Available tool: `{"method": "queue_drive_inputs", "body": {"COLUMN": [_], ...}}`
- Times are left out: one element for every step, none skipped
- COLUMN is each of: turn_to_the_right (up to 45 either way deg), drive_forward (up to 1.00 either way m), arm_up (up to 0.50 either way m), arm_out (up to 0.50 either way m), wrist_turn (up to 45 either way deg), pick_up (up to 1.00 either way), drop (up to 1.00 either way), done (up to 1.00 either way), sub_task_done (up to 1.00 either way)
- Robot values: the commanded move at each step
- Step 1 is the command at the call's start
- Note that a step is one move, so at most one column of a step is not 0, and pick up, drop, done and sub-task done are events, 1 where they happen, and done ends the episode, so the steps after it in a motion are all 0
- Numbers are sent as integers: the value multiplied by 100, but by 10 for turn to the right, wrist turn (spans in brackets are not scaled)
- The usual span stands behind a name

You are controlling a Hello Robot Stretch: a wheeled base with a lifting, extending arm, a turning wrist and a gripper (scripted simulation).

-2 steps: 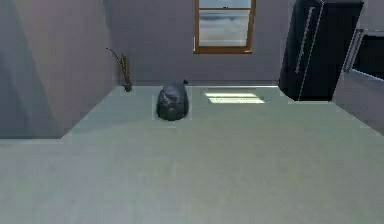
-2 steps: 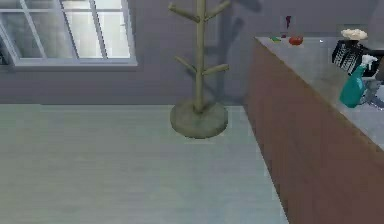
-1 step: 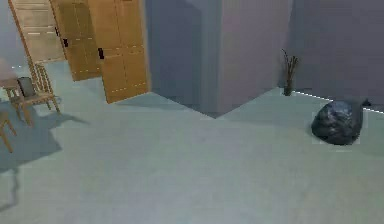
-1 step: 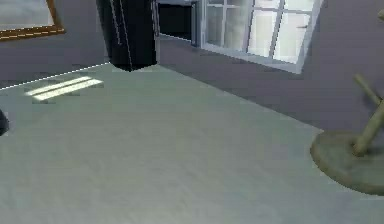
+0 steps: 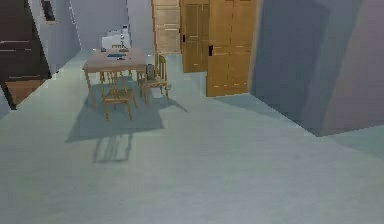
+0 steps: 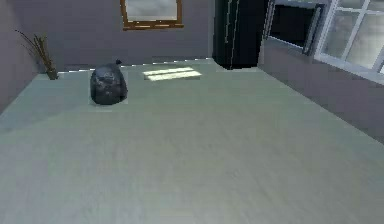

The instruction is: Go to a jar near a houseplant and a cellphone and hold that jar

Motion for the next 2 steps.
{"method": "queue_drive_inputs", "body": {"turn_to_the_right": [0, 0], "drive_forward": [100, 100], "arm_up": [0, 0], "arm_out": [0, 0], "wrist_turn": [0, 0], "pick_up": [0, 0], "drop": [0, 0], "done": [0, 0], "sub_task_done": [0, 0]}}
